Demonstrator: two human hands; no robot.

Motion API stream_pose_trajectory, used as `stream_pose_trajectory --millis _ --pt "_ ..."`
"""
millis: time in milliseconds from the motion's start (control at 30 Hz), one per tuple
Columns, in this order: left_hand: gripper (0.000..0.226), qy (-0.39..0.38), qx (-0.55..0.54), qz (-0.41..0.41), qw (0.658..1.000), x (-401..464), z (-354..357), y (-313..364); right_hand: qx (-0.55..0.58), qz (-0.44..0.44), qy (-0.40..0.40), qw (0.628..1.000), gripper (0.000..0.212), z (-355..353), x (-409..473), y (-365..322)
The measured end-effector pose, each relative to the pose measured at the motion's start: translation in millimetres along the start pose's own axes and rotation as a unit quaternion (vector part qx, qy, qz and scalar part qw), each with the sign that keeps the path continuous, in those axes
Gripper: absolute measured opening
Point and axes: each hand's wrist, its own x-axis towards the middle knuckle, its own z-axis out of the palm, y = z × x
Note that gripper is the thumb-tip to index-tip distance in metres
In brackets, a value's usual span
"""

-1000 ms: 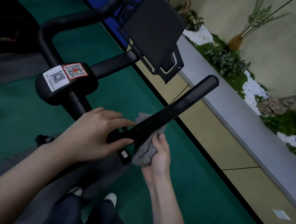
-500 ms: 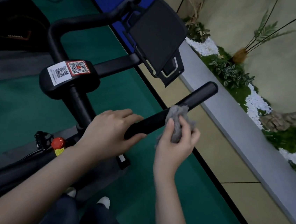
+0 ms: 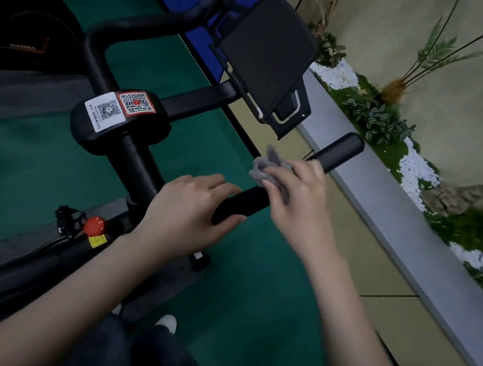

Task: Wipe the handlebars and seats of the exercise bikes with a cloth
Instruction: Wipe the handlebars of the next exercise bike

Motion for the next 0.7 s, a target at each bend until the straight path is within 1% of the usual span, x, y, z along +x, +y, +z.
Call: stream_pose_trajectory --millis 67,100,167,233,333,433,500,600,700 --pt "0.034 0.002 -0.001 0.000 1.000 0.0 0.3 -0.5 -0.025 -0.048 -0.093 0.994 0.017 -10.6 16.0 7.1" --pt "0.034 0.002 -0.001 0.000 1.000 -0.1 0.6 -0.9 -0.048 -0.056 -0.127 0.989 0.019 -14.9 24.9 11.4" --pt "0.034 0.004 -0.001 0.002 1.000 -0.1 1.1 -1.8 -0.106 -0.058 -0.175 0.977 0.022 -19.1 39.6 16.3" --pt "0.033 0.006 0.003 0.003 1.000 -0.2 1.7 -2.8 -0.137 -0.069 -0.217 0.964 0.022 -17.6 49.2 12.3" --pt "0.034 0.009 0.008 0.005 1.000 0.1 2.2 -3.8 -0.116 -0.077 -0.320 0.937 0.022 -11.7 62.4 -0.5" --pt "0.036 0.005 0.005 0.003 1.000 0.1 2.5 -4.3 -0.094 -0.028 -0.407 0.908 0.022 -14.1 78.5 -3.5" --pt "0.035 0.002 0.000 0.002 1.000 -0.3 1.9 -4.3 -0.115 0.002 -0.416 0.902 0.023 -19.6 85.8 0.0" --pt "0.036 0.001 -0.008 0.001 1.000 -0.5 1.8 -4.6 -0.150 0.006 -0.406 0.902 0.021 -21.5 88.1 0.4" --pt "0.036 -0.001 -0.007 -0.001 1.000 -0.8 2.5 -4.5 -0.113 0.001 -0.424 0.899 0.014 -18.2 84.3 -6.3"
